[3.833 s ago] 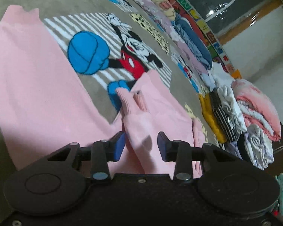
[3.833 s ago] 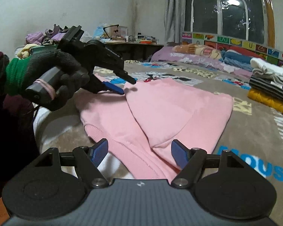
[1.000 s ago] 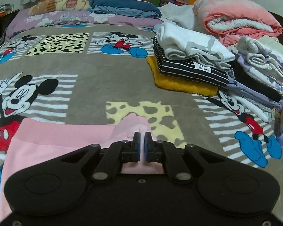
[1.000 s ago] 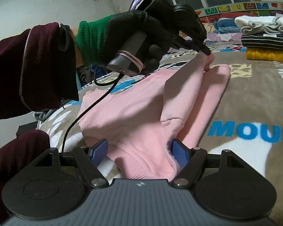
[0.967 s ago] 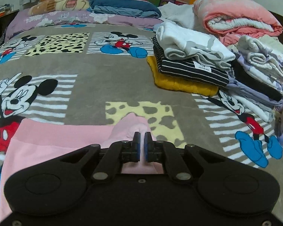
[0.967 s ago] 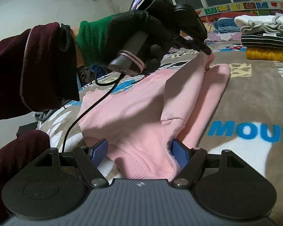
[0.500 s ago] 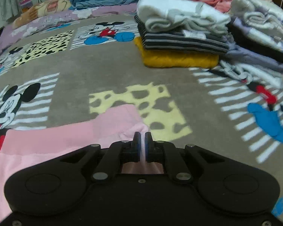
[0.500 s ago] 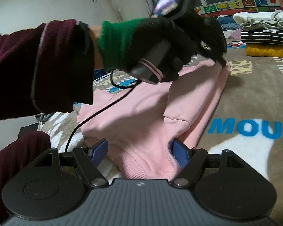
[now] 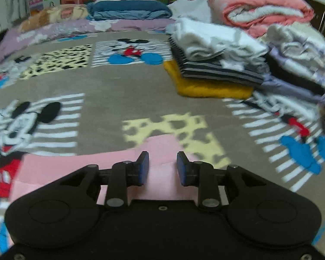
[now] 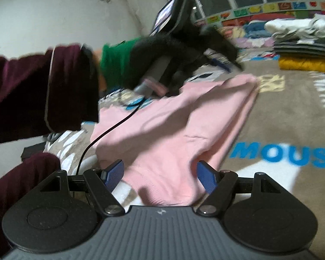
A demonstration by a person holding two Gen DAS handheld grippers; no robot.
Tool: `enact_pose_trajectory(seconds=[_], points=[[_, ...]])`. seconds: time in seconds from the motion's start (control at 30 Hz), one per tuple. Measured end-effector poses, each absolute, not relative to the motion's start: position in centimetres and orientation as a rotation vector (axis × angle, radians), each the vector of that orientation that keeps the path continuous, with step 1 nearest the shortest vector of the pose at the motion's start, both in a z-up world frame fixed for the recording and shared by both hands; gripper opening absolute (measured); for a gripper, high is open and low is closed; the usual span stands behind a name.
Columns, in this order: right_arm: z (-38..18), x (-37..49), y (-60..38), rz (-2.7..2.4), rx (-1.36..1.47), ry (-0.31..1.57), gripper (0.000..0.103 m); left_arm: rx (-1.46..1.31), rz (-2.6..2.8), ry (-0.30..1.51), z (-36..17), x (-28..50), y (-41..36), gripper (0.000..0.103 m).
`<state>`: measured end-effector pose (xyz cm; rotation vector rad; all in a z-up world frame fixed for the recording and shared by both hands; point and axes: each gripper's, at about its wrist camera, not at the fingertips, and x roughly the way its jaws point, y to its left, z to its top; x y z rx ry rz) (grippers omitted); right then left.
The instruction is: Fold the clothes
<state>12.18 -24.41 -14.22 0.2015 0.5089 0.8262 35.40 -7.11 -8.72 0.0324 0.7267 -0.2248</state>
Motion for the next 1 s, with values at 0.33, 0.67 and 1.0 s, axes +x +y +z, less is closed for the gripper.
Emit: enact_pose_trajectory(seconds=[0.33, 0.67, 1.0], points=[[-13.9, 12.6, -21.8, 0.805, 0.099, 0.408, 0.073, -0.181, -0.205, 0.820, -11.1, 38.6, -4.7, 0.016], [-16.2, 13.3, -21.3, 0.827, 0.129, 0.533, 0.074, -0.059, -0.255, 0.796, -10.6, 39.9, -5.6, 0.002], [-16.0, 14.0, -21.2, 0.829, 0.163, 0.534, 0.074, 0.059, -0.364, 0.724, -9.2, 37.1, -7.3, 0.010]])
